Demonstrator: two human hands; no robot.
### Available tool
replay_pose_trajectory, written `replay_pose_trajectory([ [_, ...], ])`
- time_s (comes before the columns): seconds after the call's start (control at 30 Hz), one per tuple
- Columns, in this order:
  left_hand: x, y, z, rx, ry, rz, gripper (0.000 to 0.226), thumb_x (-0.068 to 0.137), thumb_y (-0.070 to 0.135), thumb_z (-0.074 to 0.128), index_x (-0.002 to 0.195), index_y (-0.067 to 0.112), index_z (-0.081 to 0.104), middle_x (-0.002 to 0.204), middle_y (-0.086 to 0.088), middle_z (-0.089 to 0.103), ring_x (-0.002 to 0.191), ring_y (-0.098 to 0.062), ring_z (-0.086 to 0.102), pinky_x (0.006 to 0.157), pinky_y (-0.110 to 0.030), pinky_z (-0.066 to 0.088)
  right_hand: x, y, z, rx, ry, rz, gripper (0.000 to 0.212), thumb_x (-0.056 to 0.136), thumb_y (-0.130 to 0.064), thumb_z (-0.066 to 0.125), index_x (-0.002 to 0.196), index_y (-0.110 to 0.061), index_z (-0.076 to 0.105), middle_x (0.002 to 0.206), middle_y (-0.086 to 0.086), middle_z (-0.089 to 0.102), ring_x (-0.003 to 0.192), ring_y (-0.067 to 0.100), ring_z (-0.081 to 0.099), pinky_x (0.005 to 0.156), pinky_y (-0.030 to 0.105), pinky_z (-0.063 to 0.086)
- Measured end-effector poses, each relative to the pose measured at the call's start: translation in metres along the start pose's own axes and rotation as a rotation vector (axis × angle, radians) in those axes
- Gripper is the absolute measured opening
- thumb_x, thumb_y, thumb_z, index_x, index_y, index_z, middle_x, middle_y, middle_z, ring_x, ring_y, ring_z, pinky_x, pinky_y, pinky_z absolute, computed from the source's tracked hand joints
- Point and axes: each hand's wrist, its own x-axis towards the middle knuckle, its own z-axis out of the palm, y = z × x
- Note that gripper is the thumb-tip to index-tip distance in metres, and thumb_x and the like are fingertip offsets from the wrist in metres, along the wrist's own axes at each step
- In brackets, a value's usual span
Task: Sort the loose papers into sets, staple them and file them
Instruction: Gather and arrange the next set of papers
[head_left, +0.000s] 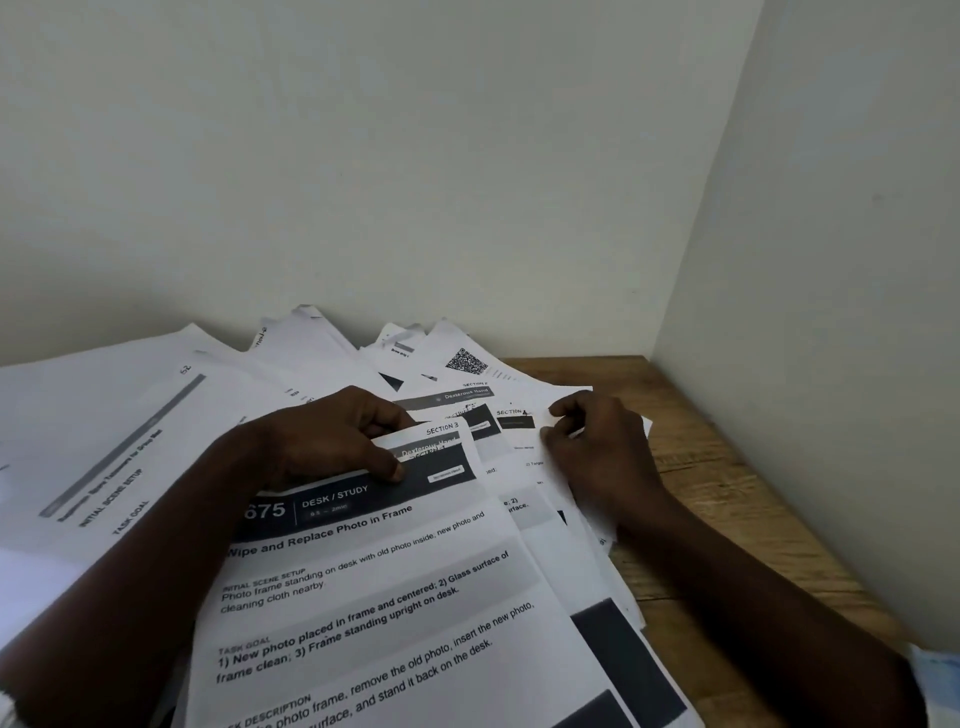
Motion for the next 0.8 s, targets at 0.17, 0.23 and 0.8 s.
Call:
replay_pose_trajectory([
  [0.17,-0.001,-0.001,0.002,-0.019,0.008,0.006,0.031,0.086,-0.008,0.075,0.113,0.007,0.075,0.109,-0.013,0.079,0.100,-0.035,0.076,0.090,-0.046,0.061,0.004,0.000,-0.005,0.057,-0.023,0.027,0.018,0.090,-0.038,0.074,0.094,-0.021,0.076,0.087,-0.011,0.073,0.090,0.011,0.068,0.075,0.027,0.047],
  [0.23,-0.001,-0.002,0.002,-0.020,0.010,0.009,0.032,0.086,-0.008,0.075,0.114,0.007,0.075,0.110,-0.013,0.078,0.101,-0.035,0.075,0.093,-0.048,0.060,0.000,-0.002,-0.002,0.078,-0.040,0.035,0.021,0.087,-0.045,0.077,0.095,-0.026,0.073,0.084,-0.012,0.071,0.084,0.007,0.067,0.073,0.030,0.049],
  [0.8,-0.002,-0.010,-0.005,-0.095,-0.038,0.044,0.046,0.086,-0.023,0.064,0.125,0.002,0.066,0.119,-0.016,0.075,0.108,-0.034,0.073,0.093,-0.047,0.060,-0.004,-0.001,0.007,0.152,-0.003,0.007,0.008,0.084,-0.030,0.079,0.090,-0.032,0.073,0.083,-0.018,0.074,0.075,0.005,0.071,0.080,0.042,0.059],
])
